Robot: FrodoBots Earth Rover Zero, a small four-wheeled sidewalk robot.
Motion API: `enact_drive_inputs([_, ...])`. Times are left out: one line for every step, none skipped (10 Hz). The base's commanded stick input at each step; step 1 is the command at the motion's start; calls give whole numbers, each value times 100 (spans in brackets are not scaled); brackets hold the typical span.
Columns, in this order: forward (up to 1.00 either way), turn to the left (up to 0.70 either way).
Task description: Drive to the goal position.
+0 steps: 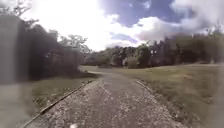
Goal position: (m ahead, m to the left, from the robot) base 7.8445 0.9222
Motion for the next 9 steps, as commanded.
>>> enact_drive_inputs([70,1])
enact_drive_inputs([70,1])
enact_drive_inputs([70,1])
enact_drive_inputs([70,1])
enact_drive_inputs([70,1])
enact_drive_inputs([70,1])
enact_drive_inputs([70,1])
enact_drive_inputs([70,1])
enact_drive_inputs([70,1])
